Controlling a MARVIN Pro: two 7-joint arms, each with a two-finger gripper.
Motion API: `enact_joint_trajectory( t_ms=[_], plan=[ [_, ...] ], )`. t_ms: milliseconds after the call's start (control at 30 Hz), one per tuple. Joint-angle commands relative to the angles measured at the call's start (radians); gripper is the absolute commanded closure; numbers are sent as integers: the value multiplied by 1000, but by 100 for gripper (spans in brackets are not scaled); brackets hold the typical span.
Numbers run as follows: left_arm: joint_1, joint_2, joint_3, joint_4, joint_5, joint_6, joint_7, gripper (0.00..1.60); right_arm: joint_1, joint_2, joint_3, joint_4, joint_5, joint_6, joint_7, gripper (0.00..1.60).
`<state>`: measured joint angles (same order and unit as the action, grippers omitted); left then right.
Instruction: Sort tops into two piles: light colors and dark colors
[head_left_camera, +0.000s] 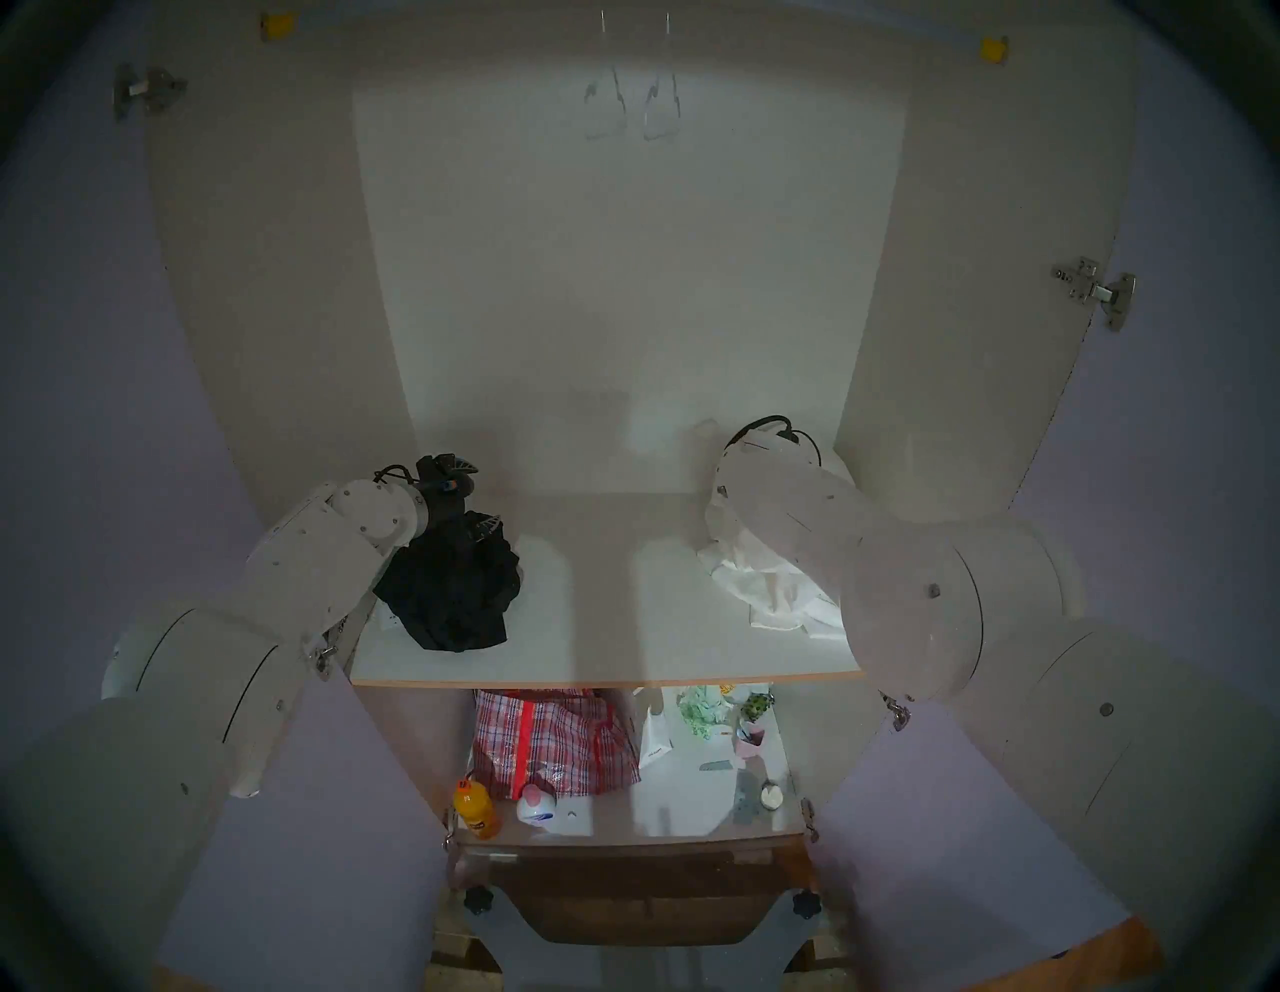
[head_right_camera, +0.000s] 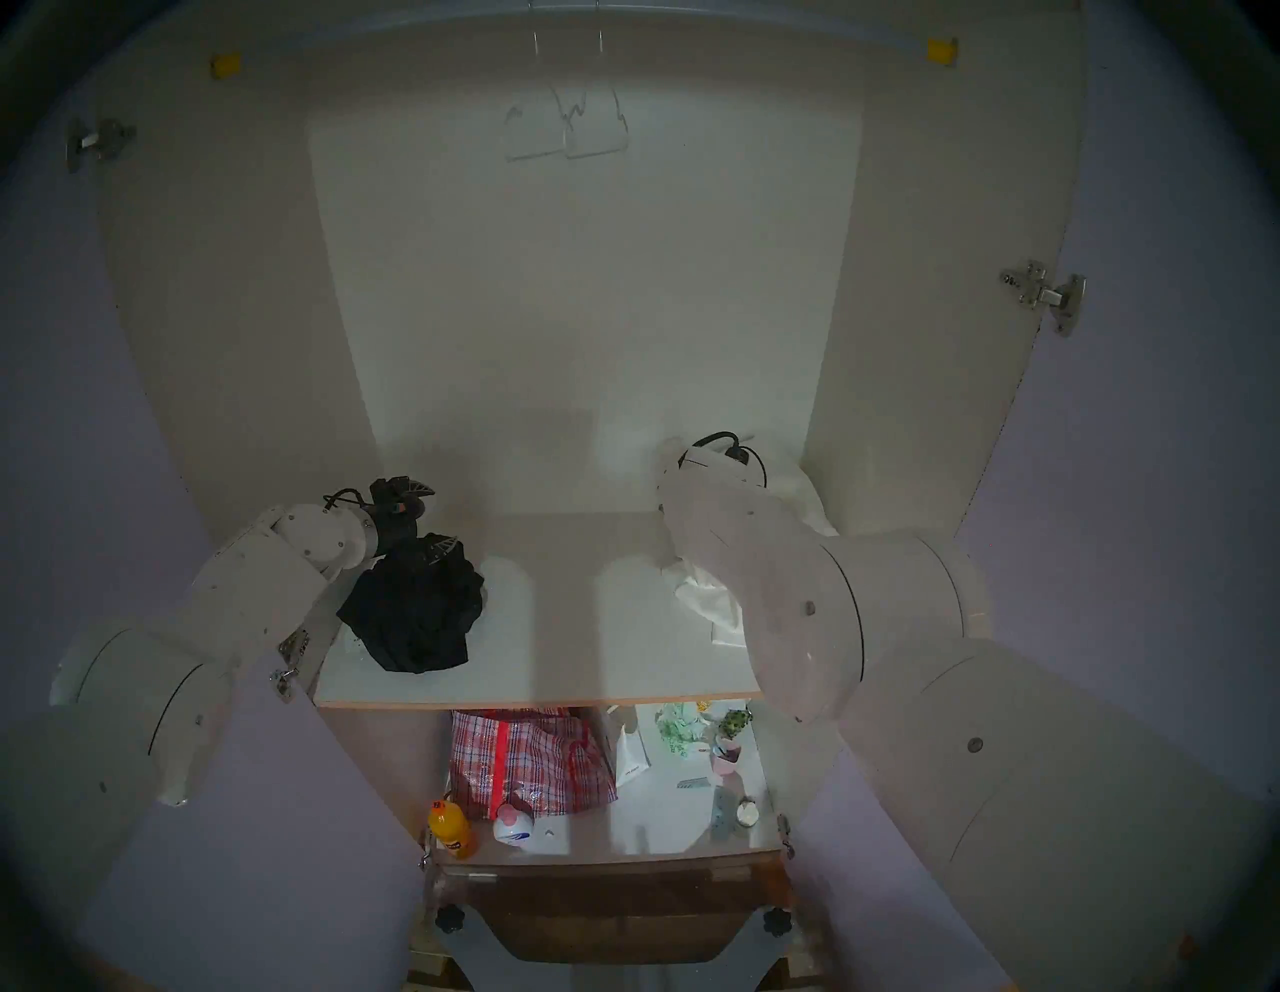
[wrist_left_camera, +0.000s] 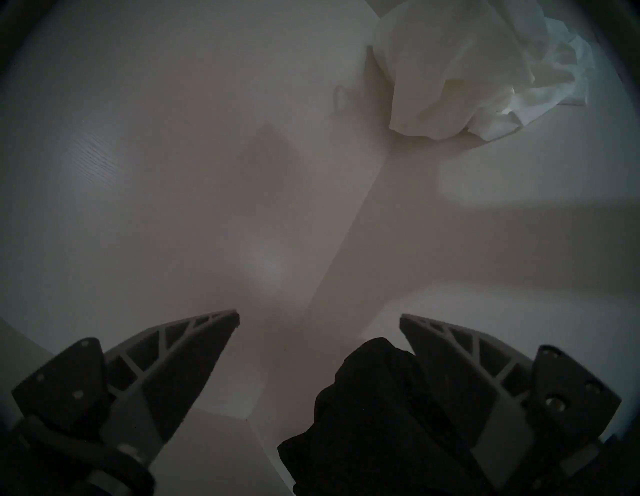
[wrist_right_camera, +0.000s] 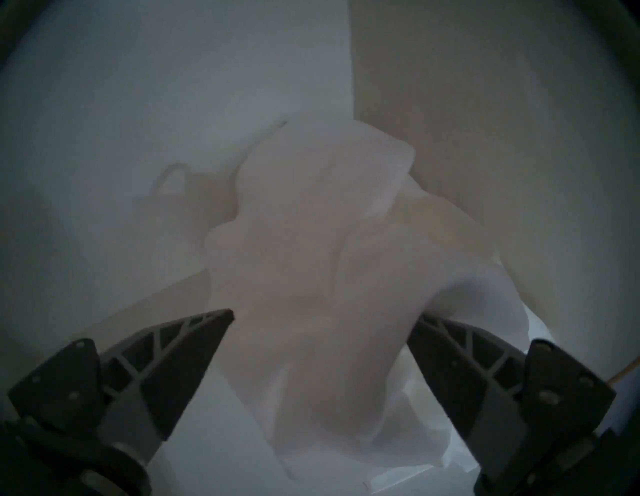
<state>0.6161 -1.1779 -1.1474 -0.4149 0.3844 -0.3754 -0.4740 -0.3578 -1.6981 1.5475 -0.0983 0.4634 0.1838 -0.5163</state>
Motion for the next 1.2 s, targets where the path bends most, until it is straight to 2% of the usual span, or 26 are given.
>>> enact_joint_trajectory(
  t_ms=[0,200,267,300,333,400,500,633,900,1000,1100,1167],
  plan=[
    [-32,-2,-6,-19,-4,-3,3,0,28,-21,15,-4,20,41,46,0],
    [-30,-2,-6,-17,-3,-3,4,0,27,-40,14,-7,16,60,63,0],
    [-30,-2,-6,-17,-3,-3,4,0,21,-25,71,-2,70,67,38,0],
    [-30,-3,-6,-17,-3,-3,4,0,21,-22,76,-2,75,72,37,0],
    [-30,-3,-5,-16,-3,-3,5,0,9,6,124,-2,121,49,-3,0],
    [-31,-3,-6,-17,-3,-3,5,0,-11,17,159,-2,153,63,-25,0],
    [-31,-3,-6,-16,-3,-3,5,0,-20,-2,201,-2,229,83,-44,0],
    [-30,-3,-5,-15,-3,-3,6,0,-16,-31,224,-2,269,107,-39,0],
    [-26,-3,-5,-13,-3,-4,8,0,-5,-102,172,-11,238,139,-8,0],
    [-23,-3,-5,-11,-2,-3,9,0,9,-127,126,-26,206,119,-4,0],
    [-20,-3,-4,-9,-2,-4,11,0,12,-149,44,-29,163,94,-15,0],
    [-20,-3,-4,-8,-2,-4,11,0,10,-154,18,-27,150,90,-18,0]
  ],
)
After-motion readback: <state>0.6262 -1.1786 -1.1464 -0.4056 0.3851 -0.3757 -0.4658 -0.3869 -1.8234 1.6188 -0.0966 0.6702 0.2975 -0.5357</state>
